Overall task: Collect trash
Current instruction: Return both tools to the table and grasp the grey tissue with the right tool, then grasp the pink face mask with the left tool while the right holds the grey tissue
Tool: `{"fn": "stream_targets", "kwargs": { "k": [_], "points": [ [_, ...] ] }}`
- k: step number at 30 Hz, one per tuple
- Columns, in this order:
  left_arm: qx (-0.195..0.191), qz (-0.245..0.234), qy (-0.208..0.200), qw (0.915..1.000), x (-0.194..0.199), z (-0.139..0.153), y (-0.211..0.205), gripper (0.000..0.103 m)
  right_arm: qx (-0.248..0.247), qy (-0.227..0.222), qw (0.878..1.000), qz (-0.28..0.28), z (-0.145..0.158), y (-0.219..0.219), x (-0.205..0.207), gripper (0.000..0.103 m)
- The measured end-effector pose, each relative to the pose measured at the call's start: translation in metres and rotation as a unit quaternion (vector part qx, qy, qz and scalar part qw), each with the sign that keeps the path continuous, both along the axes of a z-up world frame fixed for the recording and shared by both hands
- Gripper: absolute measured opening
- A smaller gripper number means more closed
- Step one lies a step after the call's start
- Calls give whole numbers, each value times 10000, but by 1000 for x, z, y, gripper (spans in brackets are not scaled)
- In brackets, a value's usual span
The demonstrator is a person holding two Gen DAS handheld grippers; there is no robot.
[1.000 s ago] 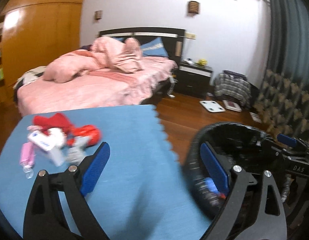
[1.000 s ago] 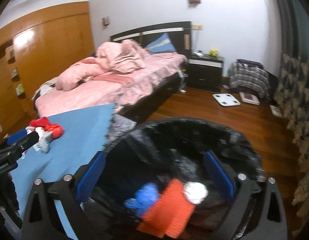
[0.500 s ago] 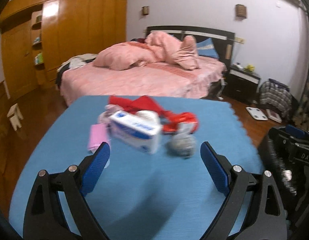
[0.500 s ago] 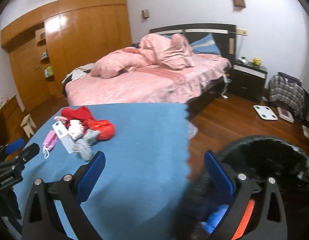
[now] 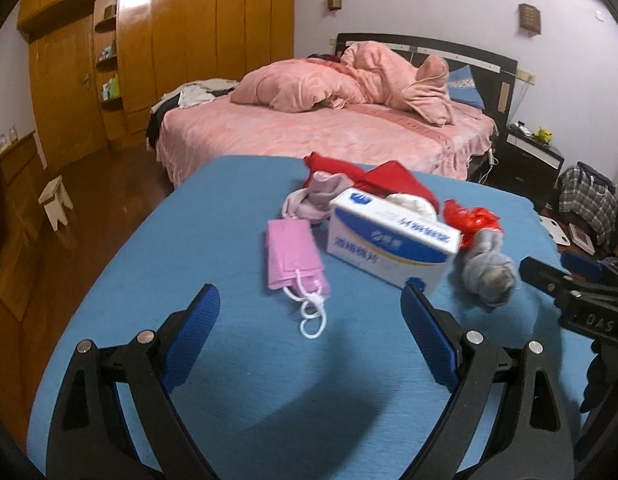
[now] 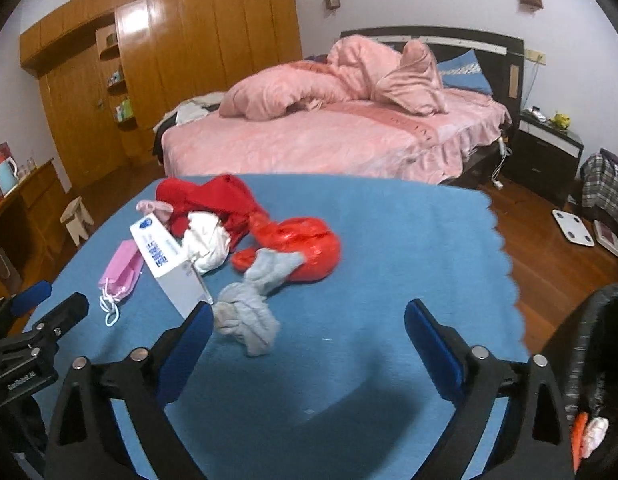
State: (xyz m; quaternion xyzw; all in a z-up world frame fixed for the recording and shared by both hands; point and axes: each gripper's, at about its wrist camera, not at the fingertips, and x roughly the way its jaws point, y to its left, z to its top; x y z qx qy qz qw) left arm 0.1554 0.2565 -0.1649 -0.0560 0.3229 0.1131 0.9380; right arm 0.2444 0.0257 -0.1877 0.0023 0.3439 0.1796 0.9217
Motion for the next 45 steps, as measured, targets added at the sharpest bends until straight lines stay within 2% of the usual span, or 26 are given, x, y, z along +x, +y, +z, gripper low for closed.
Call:
{"fn": "stream_targets", "kwargs": {
  "k": [6,10,12,15,16,20,25,31,34,35,36,37,38,39,40,45],
  "points": [
    [-96,27,111,9999,0,-9,8,89,-73,148,9997,183,-10,16,7,87],
    [-134,51,144,9998,2,-10,10,89,-128,208,9987,442,-12,30,9,79],
    [-136,57,155,9998,2,-11,9,89,-97,256,9980,562,-13,34,7,71],
    [-147,56,175,9997,3,-11,10,89,36,345,9959,834,-15,39,5,52],
    [-156,59,185,9997,3,-11,11,89,67,364,9951,920,-15,41,3,40],
    [-182,62,179,9997,3,-11,11,88,88,354,9945,982,-15,41,-2,36],
    [-211,35,255,9994,9,-13,10,86,12,178,9977,648,-8,23,-1,36],
    [-150,74,431,9989,31,-16,13,81,-9,253,9987,453,-11,8,10,36],
    [-287,59,691,9972,49,-25,19,69,-19,254,9986,454,-14,7,10,36],
    [-342,42,774,9964,52,-29,21,59,-30,247,9987,455,-14,8,9,36],
    [-414,-2,890,9952,57,-33,22,46,-42,241,9987,457,-15,8,9,36],
    [-475,-60,984,9940,60,-37,22,39,-50,237,9987,457,-15,8,9,36],
    [-463,-47,967,9942,59,-37,22,32,-46,237,9987,453,-15,8,9,36],
    [-506,-96,925,9944,59,-36,23,19,-43,240,9987,453,-15,9,8,36],
    [-537,-146,908,9943,58,-36,23,11,-50,237,9987,455,-15,9,8,36],
    [-435,-144,687,9966,51,-30,20,6,-73,225,9987,453,-16,10,7,36]
  ]
}}
